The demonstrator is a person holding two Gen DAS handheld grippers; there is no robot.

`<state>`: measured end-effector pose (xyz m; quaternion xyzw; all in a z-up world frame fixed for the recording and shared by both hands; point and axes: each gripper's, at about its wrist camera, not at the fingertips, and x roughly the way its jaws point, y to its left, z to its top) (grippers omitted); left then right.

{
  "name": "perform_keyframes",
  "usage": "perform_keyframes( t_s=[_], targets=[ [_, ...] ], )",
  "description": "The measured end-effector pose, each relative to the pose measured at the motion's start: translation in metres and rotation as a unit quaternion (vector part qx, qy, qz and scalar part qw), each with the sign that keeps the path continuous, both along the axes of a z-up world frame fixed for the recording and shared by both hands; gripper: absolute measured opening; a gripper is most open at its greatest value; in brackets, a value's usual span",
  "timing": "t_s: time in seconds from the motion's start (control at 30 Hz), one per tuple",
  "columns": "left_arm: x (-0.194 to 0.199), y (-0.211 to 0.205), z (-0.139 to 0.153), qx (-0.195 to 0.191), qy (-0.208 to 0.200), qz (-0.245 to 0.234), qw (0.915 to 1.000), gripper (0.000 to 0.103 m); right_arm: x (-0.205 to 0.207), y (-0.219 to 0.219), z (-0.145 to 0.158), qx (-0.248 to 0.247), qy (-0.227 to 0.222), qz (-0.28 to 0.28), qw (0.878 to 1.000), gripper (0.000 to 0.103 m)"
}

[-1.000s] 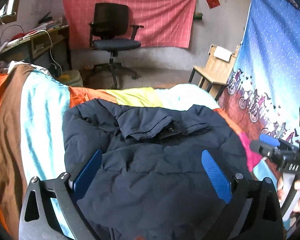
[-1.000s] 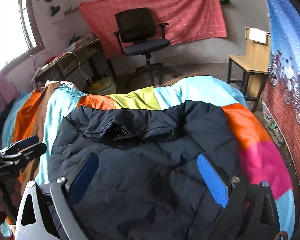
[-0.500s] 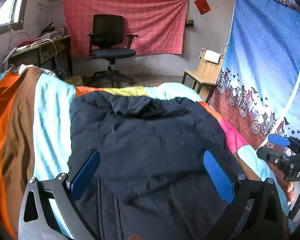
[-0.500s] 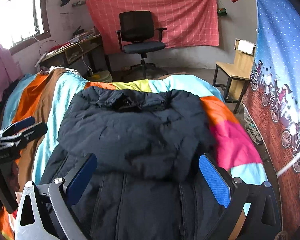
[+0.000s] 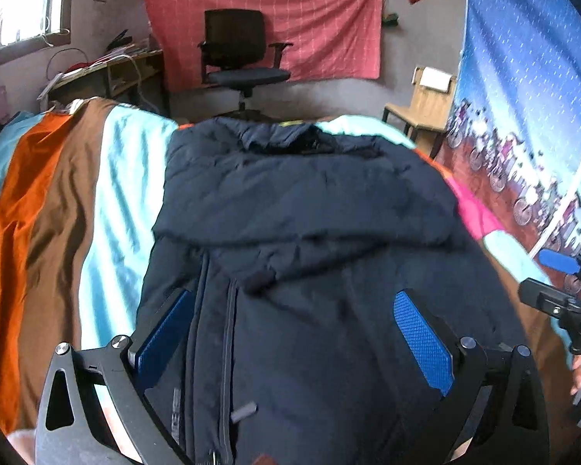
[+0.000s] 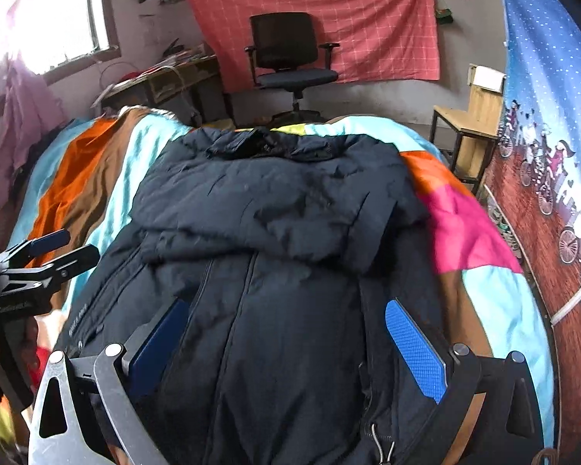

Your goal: Fold large clothes

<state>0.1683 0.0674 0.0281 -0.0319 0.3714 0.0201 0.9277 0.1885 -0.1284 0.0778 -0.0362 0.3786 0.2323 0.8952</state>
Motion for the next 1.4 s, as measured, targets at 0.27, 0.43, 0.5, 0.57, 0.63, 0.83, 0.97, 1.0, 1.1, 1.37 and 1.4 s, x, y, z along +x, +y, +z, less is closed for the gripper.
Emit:
perform_keyframes(
  t_s=[0.27,0.43,0.5,0.57,0.63,0.83,0.97,1.0,1.1,1.37,1.4],
  targets=[
    [-0.024,-0.002,-0.035,0.015,0.044,0.031,0.9984,0.101,-0.026,-0.014,-0.035,-0.017,0.020,0.050,0.998,0.103],
    [-0.038,-0.004,-0.052,0.034,0.065,0.028,0.9969,0.101,-0.034,-0.025,-0.060,-0.044,0.040,0.070,0.996,0.103],
    [-0.046,-0.004,-0.059,0.042,0.068,0.022,0.9966,0.101,-0.035,-0.029,-0.069,-0.054,0.047,0.076,0.995,0.103],
    [-0.058,-0.003,-0.066,0.051,0.062,0.008,0.9968,0.101,-0.036,-0.033,-0.080,-0.063,0.060,0.089,0.992,0.103],
    [-0.069,-0.005,-0.071,0.070,0.058,-0.003,0.9959,0.101,-0.038,-0.036,-0.090,-0.073,0.069,0.101,0.990,0.103],
    [-0.098,-0.012,-0.082,0.088,0.056,-0.048,0.9934,0.101,-0.047,-0.047,-0.103,-0.099,0.069,0.143,0.982,0.103],
    [-0.113,-0.017,-0.092,0.108,0.065,-0.075,0.9891,0.101,-0.055,-0.050,-0.111,-0.115,0.068,0.168,0.977,0.103],
    [-0.116,-0.017,-0.094,0.114,0.068,-0.081,0.9879,0.101,-0.058,-0.050,-0.113,-0.120,0.067,0.176,0.975,0.103],
    [-0.126,-0.014,-0.100,0.131,0.073,-0.098,0.9838,0.101,-0.066,-0.050,-0.121,-0.143,0.064,0.198,0.968,0.103],
    [-0.147,-0.014,-0.111,0.182,0.075,-0.127,0.9722,0.101,-0.086,-0.046,-0.136,-0.179,0.048,0.234,0.954,0.103],
    [-0.148,-0.016,-0.112,0.192,0.073,-0.127,0.9704,0.101,-0.088,-0.045,-0.137,-0.181,0.048,0.237,0.953,0.103]
  ],
)
